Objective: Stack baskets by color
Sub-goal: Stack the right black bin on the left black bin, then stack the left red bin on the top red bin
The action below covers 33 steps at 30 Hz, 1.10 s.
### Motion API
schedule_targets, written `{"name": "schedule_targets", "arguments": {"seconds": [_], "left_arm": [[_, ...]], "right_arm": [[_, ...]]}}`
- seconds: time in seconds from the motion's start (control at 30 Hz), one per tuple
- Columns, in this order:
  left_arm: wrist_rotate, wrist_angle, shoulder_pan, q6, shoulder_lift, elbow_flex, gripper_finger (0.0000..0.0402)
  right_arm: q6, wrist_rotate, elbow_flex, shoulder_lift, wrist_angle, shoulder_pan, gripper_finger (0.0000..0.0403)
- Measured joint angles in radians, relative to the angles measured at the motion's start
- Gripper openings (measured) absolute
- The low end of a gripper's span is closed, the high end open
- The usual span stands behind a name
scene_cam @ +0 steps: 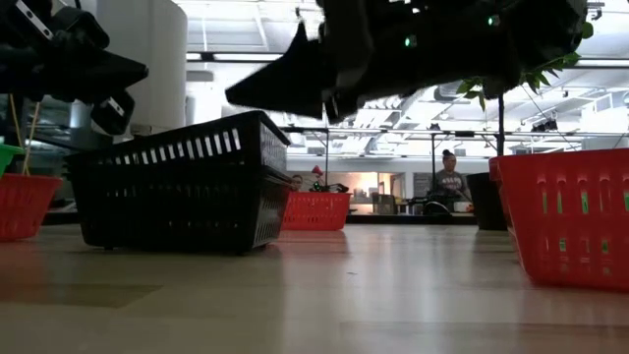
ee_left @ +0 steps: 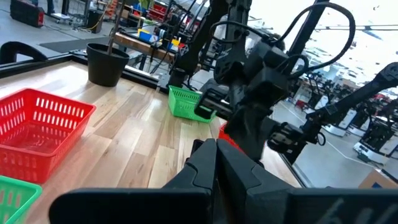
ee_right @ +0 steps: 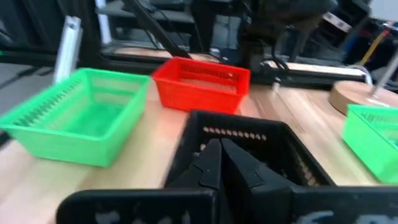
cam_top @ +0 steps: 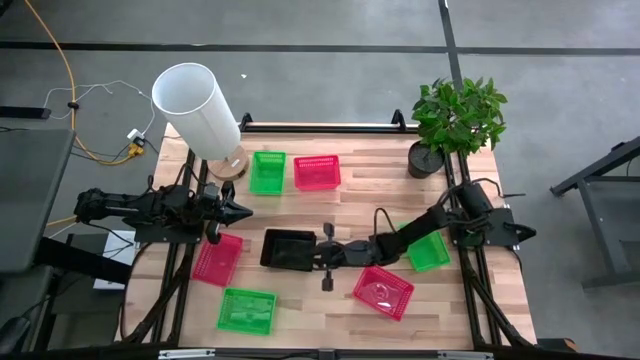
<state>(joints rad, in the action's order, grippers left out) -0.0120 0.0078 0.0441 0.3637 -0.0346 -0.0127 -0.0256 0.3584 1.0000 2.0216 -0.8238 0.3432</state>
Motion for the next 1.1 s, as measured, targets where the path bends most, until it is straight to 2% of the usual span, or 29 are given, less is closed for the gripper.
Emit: {"name": "schedule_targets", "arguments": {"seconds": [0.2, 0.43, 0.53, 0.63, 0.7, 0.8, 0.97, 1.03, 1.1], "left_arm": [[0.000, 0.000, 0.000, 0.000, 0.000, 0.000, 0.0001], [0.000, 0.000, 0.000, 0.000, 0.000, 0.000, 0.0001], [0.000, 0.000, 0.000, 0.000, 0.000, 0.000, 0.0001], [0.000, 0.000, 0.000, 0.000, 0.000, 0.000, 0.0001], [0.000, 0.000, 0.000, 0.000, 0.000, 0.000, 0.0001], [0.000, 0.000, 0.000, 0.000, 0.000, 0.000, 0.0001], [-0.003, 0.001, 0.000, 0.000, 0.000, 0.000, 0.0001], [-0.041, 0.015, 0.000, 0.000, 0.000, 0.000, 0.0001], [-0.071, 0.019, 0.000, 0.000, 0.000, 0.000, 0.0001]], "right_arm": [[0.054, 0.011, 0.000, 0.003, 0.093, -0.010, 0.0000], [0.040, 0.013, 0.000, 0.003, 0.126, -0.010, 0.0000], [-0.040, 0.020, -0.001, -0.004, 0.125, -0.009, 0.0000], [-0.135, 0.054, -0.001, -0.070, 0.143, 0.004, 0.0000], [-0.174, 0.095, 0.002, -0.131, 0.215, 0.020, 0.0000], [-0.197, 0.160, 0.000, -0.221, 0.418, 0.048, 0.0000], [-0.042, 0.217, -0.006, -0.338, 0.784, 0.098, 0.0000], [0.016, 0.245, -0.055, -0.376, 0.807, 0.122, 0.0000], [0.057, 0.289, -0.140, -0.429, 0.754, 0.146, 0.0000]]}}
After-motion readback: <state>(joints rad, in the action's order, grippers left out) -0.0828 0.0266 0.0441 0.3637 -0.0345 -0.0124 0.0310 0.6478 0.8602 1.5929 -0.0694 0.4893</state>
